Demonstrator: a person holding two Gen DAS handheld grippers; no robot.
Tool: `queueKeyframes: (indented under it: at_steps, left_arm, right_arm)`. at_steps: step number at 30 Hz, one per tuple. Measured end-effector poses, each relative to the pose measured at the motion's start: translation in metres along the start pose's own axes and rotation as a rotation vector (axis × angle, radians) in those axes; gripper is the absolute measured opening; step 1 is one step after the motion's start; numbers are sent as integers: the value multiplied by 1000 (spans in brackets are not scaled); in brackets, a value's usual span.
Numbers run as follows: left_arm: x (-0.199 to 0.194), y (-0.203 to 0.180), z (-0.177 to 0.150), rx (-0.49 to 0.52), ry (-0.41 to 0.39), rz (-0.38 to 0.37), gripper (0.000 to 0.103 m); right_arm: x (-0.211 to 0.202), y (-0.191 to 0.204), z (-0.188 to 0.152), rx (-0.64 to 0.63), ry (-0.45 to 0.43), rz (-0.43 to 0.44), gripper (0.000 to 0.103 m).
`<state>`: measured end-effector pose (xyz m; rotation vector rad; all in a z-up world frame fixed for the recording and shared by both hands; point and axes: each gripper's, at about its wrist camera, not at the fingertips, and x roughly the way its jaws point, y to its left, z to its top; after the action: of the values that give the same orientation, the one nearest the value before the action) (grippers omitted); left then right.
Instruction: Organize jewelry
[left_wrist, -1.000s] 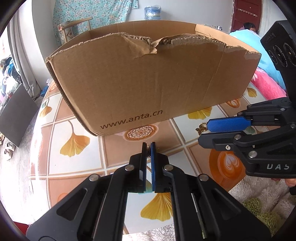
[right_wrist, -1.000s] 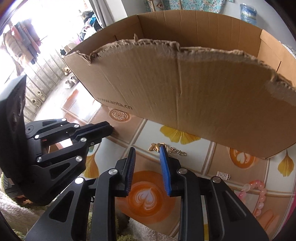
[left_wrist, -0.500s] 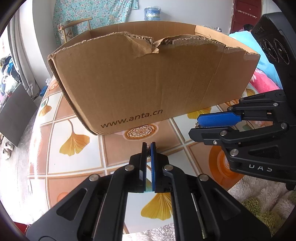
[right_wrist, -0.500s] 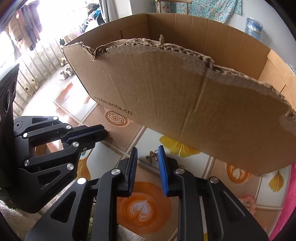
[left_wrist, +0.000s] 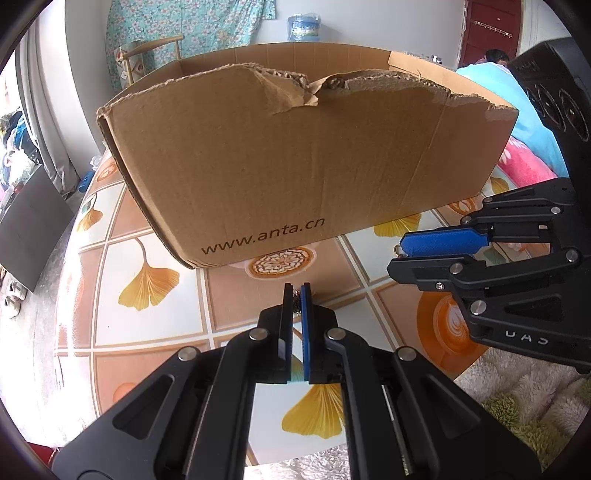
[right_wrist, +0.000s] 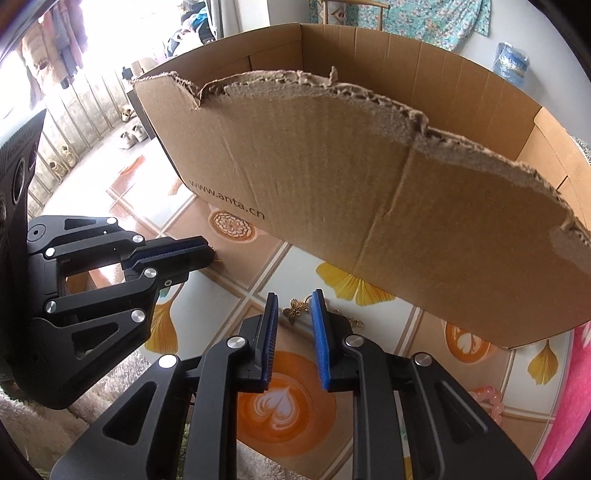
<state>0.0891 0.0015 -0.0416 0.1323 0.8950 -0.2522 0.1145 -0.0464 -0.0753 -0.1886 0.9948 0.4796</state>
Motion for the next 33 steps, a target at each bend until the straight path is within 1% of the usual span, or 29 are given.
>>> queueKeyframes:
  at_steps: [5,11,14,16,19,27,33]
  left_arm:
    - [0,0,0,0,0,1,3]
    - [0,0,0,-1,0,0,3]
    - [0,0,0,-1,0,0,3]
    - [0,0,0,0,0,1,3]
    - [0,0,0,-1,0,1,3]
    - [0,0,0,0,-1,2,3]
    - [-1,-1,1,0,-1,3,3]
  right_arm:
    - [2,2,0,-2,1,-1,19]
    - [2,8,-1,-29,2,-23,19]
    - [2,12,-2,-48,-1,-40,18]
    - [1,13,-3,-57,-4,-46,15]
    - [1,15,-5,-66,-6,-53,14]
    - [4,24,-7,-80,-9,-53,14]
    - [-2,27,-7,-80,-17,-55,14]
